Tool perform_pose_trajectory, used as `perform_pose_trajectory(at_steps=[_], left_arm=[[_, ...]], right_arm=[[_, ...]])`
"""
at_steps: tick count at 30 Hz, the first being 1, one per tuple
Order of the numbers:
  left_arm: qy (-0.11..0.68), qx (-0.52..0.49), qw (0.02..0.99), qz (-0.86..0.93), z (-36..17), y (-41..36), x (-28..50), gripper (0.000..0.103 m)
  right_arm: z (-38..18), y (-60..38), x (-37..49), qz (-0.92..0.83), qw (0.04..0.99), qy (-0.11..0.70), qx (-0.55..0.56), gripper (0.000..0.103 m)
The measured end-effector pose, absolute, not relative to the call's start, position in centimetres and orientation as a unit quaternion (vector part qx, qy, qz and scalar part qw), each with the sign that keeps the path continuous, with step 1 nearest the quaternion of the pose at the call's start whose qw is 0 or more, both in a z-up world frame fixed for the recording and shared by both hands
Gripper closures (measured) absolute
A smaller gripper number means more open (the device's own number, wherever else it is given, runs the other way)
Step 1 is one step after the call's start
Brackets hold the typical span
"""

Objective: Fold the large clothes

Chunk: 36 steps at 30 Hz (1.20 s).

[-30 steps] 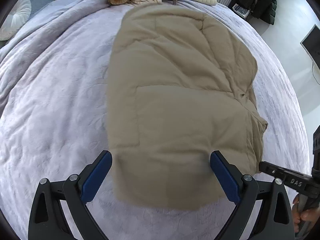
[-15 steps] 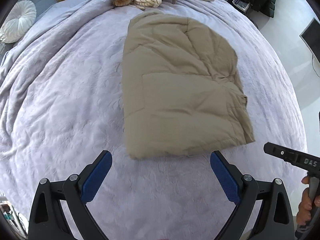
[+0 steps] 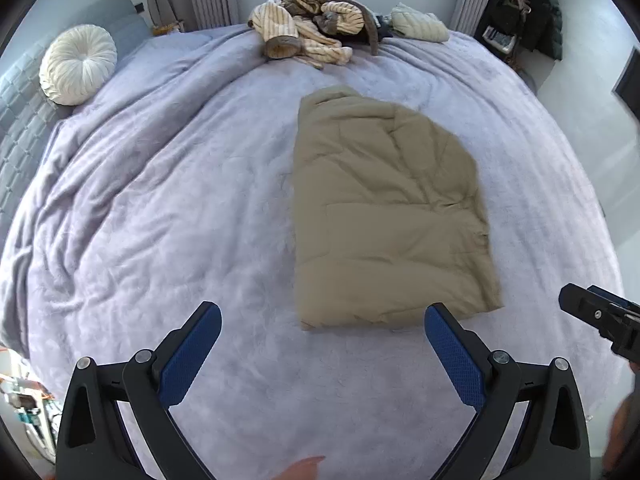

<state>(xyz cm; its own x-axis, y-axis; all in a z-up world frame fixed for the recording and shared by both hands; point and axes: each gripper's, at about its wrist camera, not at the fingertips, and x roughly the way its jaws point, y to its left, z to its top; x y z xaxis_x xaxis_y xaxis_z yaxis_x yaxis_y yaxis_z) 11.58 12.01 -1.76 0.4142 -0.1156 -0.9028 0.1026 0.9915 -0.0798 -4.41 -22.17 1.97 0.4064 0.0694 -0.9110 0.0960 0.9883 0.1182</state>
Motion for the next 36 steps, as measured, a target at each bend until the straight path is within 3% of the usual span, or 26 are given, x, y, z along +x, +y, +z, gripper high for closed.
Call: perform_pose_trajectory(at_steps=[1,14,36], left_arm=[[0.539,-0.012,0.839,-0.067,-1.5,12.2,11.6,0.001],[0.519,-0.005,0.854,-0.035,1.9,12.7,10.2,0.001],[0.514,-0.017,0.857,-0.031,3.4,13.5,9.6,0.001]], right_arm=[[2.5,-22.0,-4.7,-0.011,0.841,0.536,0.075,0.01],[6.5,-20.1,-5.6,-0.042,0.867,0.496,0.035,0.01],[6.5,-19.1,-6.0,-0.037,0.864,0.501,0.03,0.01]])
